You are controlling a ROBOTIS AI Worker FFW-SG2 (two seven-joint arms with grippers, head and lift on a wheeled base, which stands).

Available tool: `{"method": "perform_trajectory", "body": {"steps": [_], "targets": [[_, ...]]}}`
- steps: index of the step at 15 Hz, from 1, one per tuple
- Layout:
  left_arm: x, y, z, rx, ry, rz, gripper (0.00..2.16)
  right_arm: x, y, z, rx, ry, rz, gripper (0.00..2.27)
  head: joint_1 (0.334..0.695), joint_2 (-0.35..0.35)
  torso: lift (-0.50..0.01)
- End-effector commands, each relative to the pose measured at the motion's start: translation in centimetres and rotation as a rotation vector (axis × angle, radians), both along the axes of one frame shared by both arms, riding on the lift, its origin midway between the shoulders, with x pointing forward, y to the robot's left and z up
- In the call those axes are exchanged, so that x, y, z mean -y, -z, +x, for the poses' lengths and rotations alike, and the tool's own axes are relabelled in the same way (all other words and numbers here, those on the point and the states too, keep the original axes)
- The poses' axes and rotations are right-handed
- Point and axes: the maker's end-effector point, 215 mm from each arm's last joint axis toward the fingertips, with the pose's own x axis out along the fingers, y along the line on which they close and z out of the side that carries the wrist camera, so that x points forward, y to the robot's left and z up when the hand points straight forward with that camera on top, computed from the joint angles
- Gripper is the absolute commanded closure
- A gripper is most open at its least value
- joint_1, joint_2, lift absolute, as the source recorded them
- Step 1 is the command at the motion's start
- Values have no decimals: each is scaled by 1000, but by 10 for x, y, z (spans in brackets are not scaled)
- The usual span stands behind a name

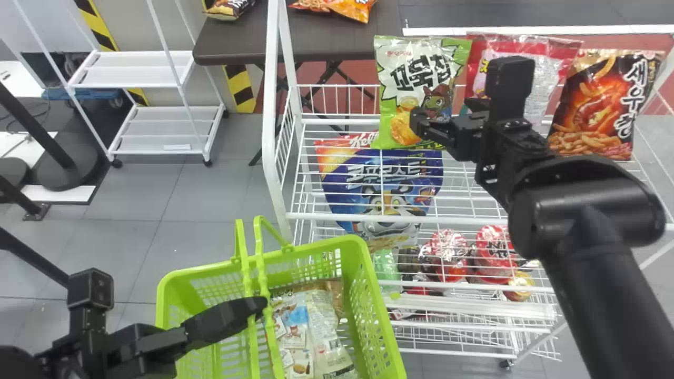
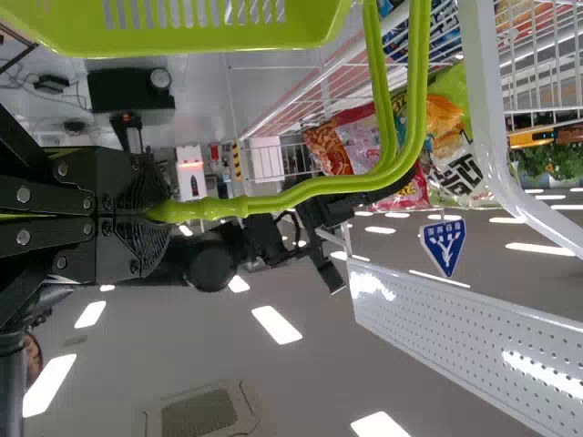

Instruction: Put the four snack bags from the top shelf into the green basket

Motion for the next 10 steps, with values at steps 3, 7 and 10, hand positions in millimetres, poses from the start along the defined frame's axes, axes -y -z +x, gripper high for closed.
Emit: {"method": "perform_trajectory", "body": {"steps": [3, 7, 10], "targets": [[0, -1, -1, -4, 3, -12, 2142, -24, 20, 23, -43, -32, -12, 539, 695, 85, 0], [-1, -1, -1, -5, 3, -13, 2142, -31, 22, 27, -61, -49, -15, 2209, 695, 107, 0], [-2, 0, -1, -8, -2, -12, 2142, -32, 23, 19, -51, -53, 5, 2250, 695, 113, 0]]}}
